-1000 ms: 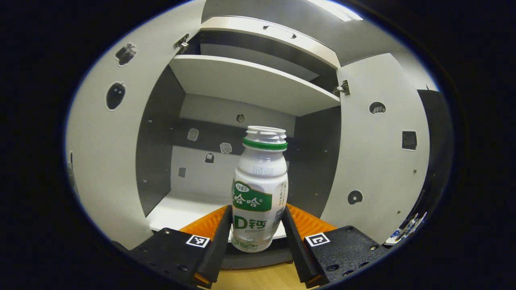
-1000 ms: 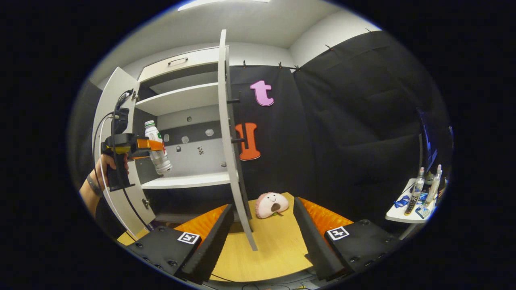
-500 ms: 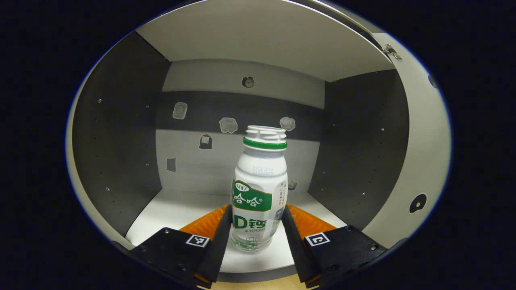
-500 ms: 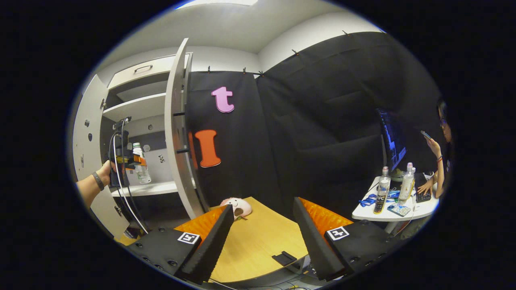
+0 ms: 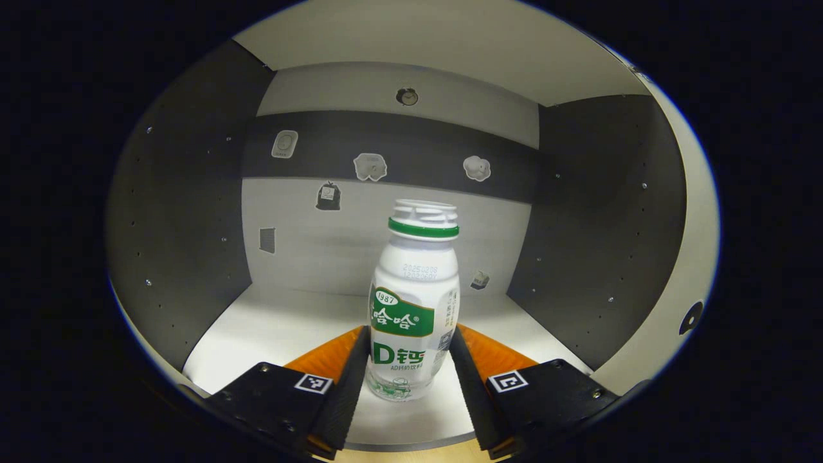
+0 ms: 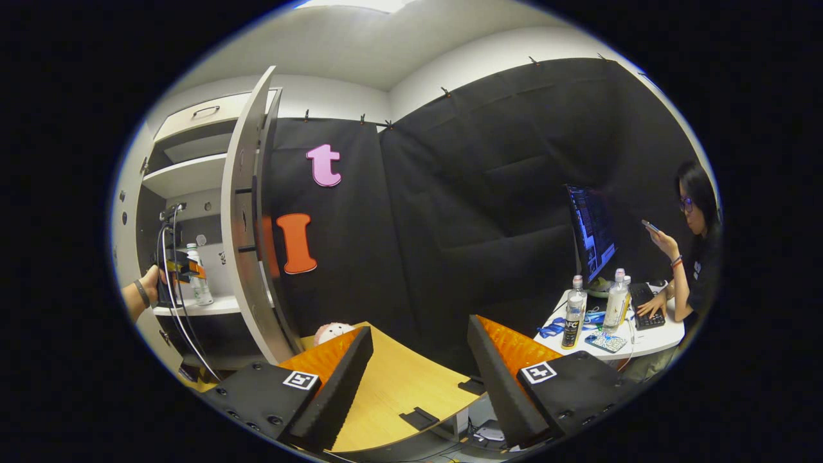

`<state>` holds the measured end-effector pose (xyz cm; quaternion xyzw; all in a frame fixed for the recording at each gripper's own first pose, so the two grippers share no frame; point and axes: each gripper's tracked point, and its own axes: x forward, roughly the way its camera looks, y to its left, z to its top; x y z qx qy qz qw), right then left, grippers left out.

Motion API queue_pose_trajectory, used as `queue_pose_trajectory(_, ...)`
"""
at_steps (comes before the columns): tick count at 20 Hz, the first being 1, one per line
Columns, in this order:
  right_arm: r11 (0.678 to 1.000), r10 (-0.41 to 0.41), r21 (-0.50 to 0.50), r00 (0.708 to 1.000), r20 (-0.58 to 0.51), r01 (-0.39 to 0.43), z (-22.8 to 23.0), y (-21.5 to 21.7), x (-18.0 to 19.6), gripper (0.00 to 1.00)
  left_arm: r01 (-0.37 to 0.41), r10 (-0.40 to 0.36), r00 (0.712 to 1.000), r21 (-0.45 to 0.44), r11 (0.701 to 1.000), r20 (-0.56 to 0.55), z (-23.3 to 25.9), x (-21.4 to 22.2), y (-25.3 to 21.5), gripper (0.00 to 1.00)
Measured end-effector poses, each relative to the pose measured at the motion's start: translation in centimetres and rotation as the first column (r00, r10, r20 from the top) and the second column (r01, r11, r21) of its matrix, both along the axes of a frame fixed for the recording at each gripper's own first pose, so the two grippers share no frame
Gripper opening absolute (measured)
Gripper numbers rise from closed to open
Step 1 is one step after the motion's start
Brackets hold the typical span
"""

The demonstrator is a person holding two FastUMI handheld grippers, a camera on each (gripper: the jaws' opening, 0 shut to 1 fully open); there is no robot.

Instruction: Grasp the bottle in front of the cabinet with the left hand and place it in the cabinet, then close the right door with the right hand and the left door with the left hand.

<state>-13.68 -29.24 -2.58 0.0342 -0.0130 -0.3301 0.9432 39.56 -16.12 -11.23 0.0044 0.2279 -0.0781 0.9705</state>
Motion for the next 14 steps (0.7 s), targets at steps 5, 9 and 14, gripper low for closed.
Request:
queue_pose_trajectory(5,1.0,0.005,-0.011,1.0,-0.009,-0.006,0.0,0.3,0.1,0.89,-0.007,0.007,1.0,0.014,1.0,0.015,0.0,-0.1,0.4,0.81)
queue_pose_trajectory(9,1.0,0.009,-0.014,1.0,-0.022,-0.009,-0.2,0.4,0.0,0.98,-0.025,0.026,0.997,-0.009,1.0,0.071,1.4,-0.5,0.8,0.96)
queue_pose_trajectory(14,0.999,0.037,-0.009,0.999,-0.016,-0.037,-0.1,1.2,0.3,0.98,0.0,0.003,0.978,-0.016,1.0,0.207,6.9,-2.6,0.8,0.96)
